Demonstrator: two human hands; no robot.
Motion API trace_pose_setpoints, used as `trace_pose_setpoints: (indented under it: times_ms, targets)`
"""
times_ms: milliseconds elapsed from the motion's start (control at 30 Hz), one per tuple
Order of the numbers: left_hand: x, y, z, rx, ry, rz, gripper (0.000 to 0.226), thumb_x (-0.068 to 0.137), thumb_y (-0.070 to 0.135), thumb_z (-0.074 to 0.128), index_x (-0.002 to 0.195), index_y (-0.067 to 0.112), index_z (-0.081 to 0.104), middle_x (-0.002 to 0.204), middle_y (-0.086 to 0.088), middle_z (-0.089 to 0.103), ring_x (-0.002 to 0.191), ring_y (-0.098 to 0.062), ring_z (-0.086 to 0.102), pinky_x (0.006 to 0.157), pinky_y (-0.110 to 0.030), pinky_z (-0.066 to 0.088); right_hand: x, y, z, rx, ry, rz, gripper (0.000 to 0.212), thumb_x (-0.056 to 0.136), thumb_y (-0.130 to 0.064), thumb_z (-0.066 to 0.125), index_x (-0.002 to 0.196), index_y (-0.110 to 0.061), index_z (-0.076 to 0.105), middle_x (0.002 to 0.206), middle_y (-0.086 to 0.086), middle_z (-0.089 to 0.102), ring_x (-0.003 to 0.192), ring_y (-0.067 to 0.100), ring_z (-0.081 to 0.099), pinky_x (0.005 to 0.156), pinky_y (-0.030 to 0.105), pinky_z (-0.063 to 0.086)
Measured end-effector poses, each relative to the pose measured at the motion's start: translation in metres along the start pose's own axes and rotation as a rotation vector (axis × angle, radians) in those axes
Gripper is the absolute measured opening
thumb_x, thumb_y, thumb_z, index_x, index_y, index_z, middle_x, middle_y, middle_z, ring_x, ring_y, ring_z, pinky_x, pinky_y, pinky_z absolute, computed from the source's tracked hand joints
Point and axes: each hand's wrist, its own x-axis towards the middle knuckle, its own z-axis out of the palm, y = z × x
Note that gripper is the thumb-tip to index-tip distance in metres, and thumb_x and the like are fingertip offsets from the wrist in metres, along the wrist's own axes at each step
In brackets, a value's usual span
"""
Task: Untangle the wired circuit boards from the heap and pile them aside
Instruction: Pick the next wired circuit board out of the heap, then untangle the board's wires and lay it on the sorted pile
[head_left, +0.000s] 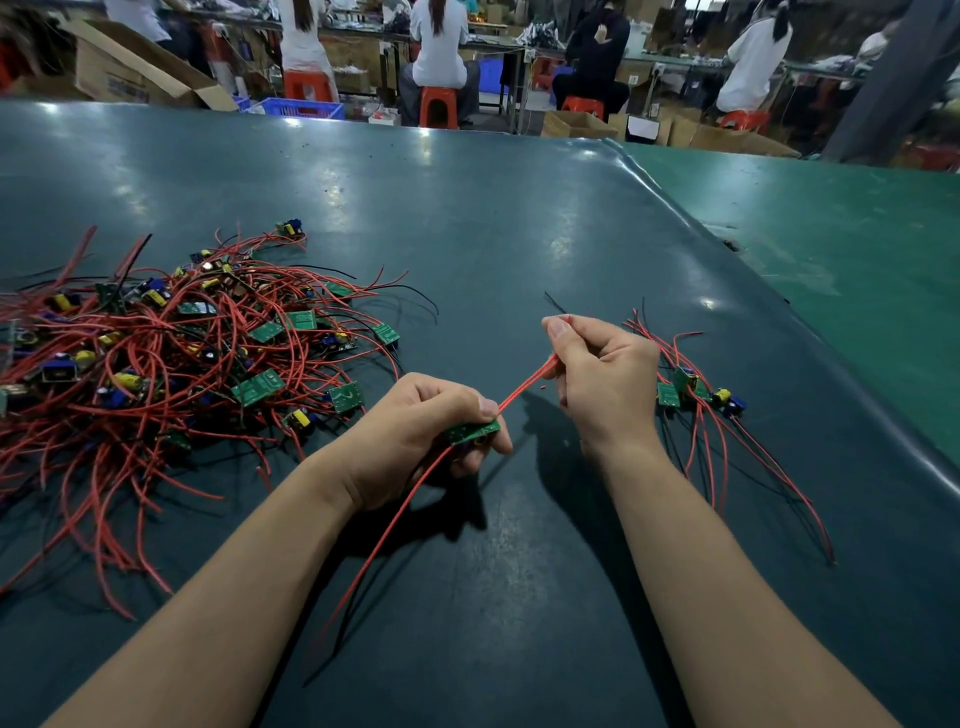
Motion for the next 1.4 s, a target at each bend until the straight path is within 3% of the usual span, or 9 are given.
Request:
trace_pose_setpoints:
  times_ms: [167,267,400,500,633,767,1067,1267,1400]
  targets:
    - [0.003,0.000,0.006,-0.195,0.153,0.052,0.022,0.083,0.029,0.065,0.081,0.012,0.079,0.062,-0.013,0.043,0.055,-0.015,0.033,0.048,-0.020,0.035,0.001,-0.006,-0.005,0.180,-0.055,0.291,0.030,0.095,-0.042,0.061,0.110,-0.016,0.064,0.064,0.001,0.066,0.034,0.011,0.045,0.035,0.018,0.033]
    - [0.007,0.000,0.006,-0.277,0.268,0.066,0.030,0.084,0.029,0.058,0.093,0.008,0.078,0.075,-0.014,0.019,0.064,-0.026,0.015,0.047,-0.020,0.033,-0.005,-0.009,-0.004,0.037,-0.336,0.390,0.045,0.084,-0.058,0.062,0.081,-0.013,0.067,0.055,-0.001,0.055,0.035,0.009,0.040,0.035,0.014,0.026]
    - [0.008,-0.001,0.005,-0.321,0.293,0.065,0.024,0.092,0.017,0.055,0.100,0.003,0.073,0.085,-0.023,0.066,0.065,-0.022,0.057,0.052,-0.024,0.040,-0.018,-0.014,0.002,0.083,-0.738,0.417,0.036,0.074,-0.057,0.067,0.060,-0.023,0.069,0.050,-0.006,0.047,0.037,0.006,0.034,0.036,0.014,0.020]
    - [0.006,-0.001,0.005,-0.333,0.261,0.054,0.033,0.082,0.027,0.063,0.104,0.004,0.073,0.107,-0.028,0.069,0.087,-0.029,0.064,0.077,-0.034,0.052,-0.018,-0.019,-0.004,0.118,-0.816,0.428,0.028,0.078,-0.044,0.070,0.062,-0.022,0.065,0.051,-0.005,0.047,0.038,0.006,0.036,0.035,0.014,0.022]
    - [0.010,0.000,0.003,-0.320,0.492,0.147,0.037,0.080,0.044,0.063,0.091,0.011,0.075,0.079,-0.011,0.065,0.069,-0.025,0.048,0.063,-0.035,0.035,-0.016,-0.022,-0.001,0.238,-0.583,0.387,0.026,0.085,-0.034,0.070,0.066,-0.018,0.062,0.049,-0.006,0.049,0.034,0.004,0.035,0.034,0.011,0.021]
    - [0.007,-0.008,-0.011,0.435,1.056,0.613,0.017,0.099,0.024,0.053,0.087,0.021,0.064,0.080,0.002,0.062,0.066,-0.018,0.053,0.060,-0.031,0.042,-0.006,-0.023,0.002,0.356,-0.036,0.288,0.023,0.091,-0.023,0.068,0.072,-0.015,0.059,0.058,-0.002,0.063,0.034,0.008,0.040,0.035,0.014,0.026]
    - [0.005,-0.011,-0.005,0.684,0.940,0.695,0.019,0.095,0.022,0.052,0.090,0.011,0.066,0.079,0.007,0.056,0.073,-0.017,0.049,0.070,-0.019,0.038,-0.003,-0.027,-0.009,0.888,0.394,0.466,0.005,0.093,-0.003,0.063,0.098,-0.005,0.061,0.084,0.002,0.070,0.057,0.012,0.071,0.045,0.014,0.048]
    - [0.006,-0.015,-0.012,1.093,1.057,0.224,0.025,0.087,0.031,0.061,0.107,0.017,0.066,0.103,-0.005,0.062,0.104,-0.030,0.048,0.087,-0.041,0.035,-0.006,-0.025,-0.008,0.876,0.304,0.610,0.009,0.101,-0.016,0.053,0.100,-0.009,0.058,0.104,0.003,0.071,0.053,0.009,0.069,0.040,0.013,0.044]
    - [0.007,-0.018,-0.018,1.380,0.934,-0.167,0.035,0.088,0.045,0.054,0.109,0.020,0.067,0.112,-0.009,0.060,0.107,-0.033,0.047,0.089,-0.042,0.032,-0.007,-0.026,-0.007,0.771,0.211,0.592,0.012,0.098,-0.019,0.053,0.088,-0.017,0.060,0.079,0.000,0.075,0.042,0.009,0.054,0.039,0.014,0.036]
